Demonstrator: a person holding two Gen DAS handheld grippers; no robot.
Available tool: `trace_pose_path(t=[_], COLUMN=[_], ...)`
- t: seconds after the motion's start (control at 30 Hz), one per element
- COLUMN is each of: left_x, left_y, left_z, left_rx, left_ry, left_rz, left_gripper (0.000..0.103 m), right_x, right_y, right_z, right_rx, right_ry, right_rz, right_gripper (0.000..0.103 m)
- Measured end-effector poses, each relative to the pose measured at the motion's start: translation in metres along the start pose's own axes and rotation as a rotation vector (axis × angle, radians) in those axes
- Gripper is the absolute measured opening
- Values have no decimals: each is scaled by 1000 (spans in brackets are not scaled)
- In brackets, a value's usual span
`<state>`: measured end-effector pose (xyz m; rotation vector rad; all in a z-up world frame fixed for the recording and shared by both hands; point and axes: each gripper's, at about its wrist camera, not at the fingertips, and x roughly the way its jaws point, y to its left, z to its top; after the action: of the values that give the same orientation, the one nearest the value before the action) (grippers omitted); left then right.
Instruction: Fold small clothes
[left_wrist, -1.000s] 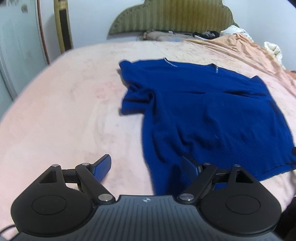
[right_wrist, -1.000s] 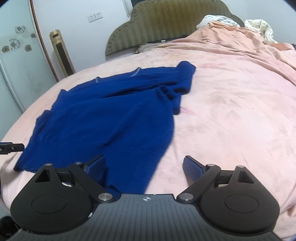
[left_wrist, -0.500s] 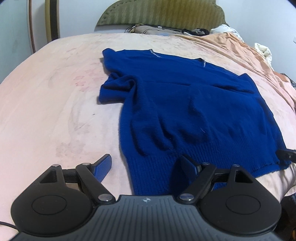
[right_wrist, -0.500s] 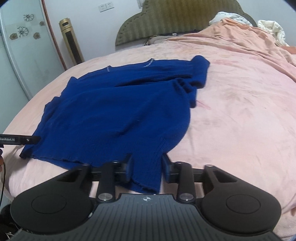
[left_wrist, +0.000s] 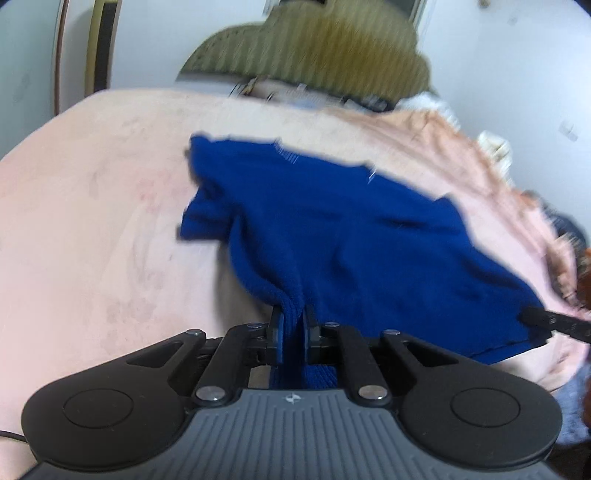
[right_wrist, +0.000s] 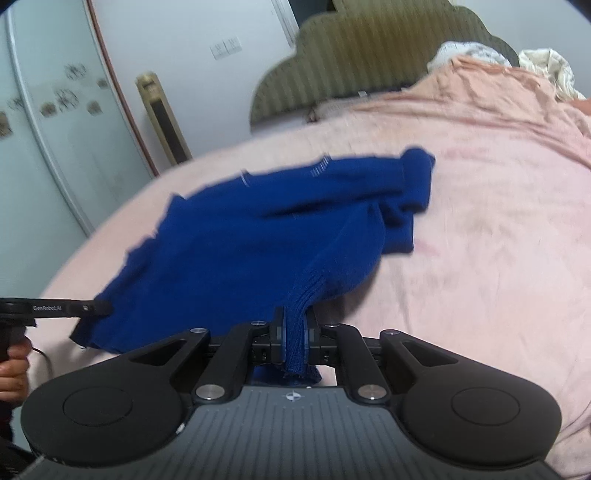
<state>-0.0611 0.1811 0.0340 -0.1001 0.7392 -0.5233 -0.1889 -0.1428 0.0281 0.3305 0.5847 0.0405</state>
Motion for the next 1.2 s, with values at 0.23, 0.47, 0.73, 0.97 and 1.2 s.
trace_pose_path(t=[0.23, 0.47, 0.73, 0.97, 1.2], left_x=[-64, -94, -55, -33, -8], left_y=[-1, -1, 3, -1, -6], left_z=[14, 14, 26, 67, 113], left_rx=[-1, 23, -3, -5, -1], left_ry=[-93, -96, -6, -29, -39], left_rz=[-114, -155, -102, -65, -58], left_gripper=[9, 9, 9, 9, 9], right_x=[-53, -98, -90, -56, -21], right_y=[6, 9, 0, -16, -32], right_z=[18, 23, 24, 48, 78], right_rx=[-45, -115, -65, 69, 175], right_ry=[-62, -71, -32, -94, -139], right_rz=[135, 247, 264, 248, 243], right_gripper=[12, 12, 12, 12, 12])
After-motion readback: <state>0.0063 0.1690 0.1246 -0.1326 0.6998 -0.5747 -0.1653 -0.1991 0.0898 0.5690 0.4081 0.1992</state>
